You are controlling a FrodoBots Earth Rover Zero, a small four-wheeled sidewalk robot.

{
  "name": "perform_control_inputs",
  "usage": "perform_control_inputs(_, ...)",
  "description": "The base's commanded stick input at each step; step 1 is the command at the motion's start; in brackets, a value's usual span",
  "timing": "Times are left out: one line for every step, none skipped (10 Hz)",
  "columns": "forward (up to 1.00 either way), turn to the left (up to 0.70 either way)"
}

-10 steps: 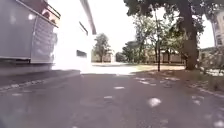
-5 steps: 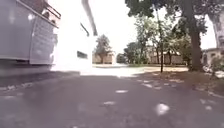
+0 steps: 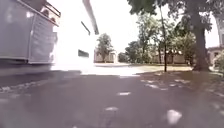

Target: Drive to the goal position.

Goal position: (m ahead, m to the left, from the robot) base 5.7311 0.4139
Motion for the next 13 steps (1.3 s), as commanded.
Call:
perform_control_inputs(0.85, 0.01)
perform_control_inputs(0.85, 0.01)
perform_control_inputs(0.85, 0.01)
perform_control_inputs(0.85, 0.01)
perform_control_inputs(0.85, 0.01)
perform_control_inputs(0.85, 0.01)
perform_control_inputs(0.85, 0.01)
perform_control_inputs(0.85, 0.01)
perform_control_inputs(0.85, 0.01)
perform_control_inputs(0.85, 0.01)
perform_control_inputs(0.85, 0.01)
perform_control_inputs(0.85, 0.01)
perform_control_inputs(0.85, 0.01)
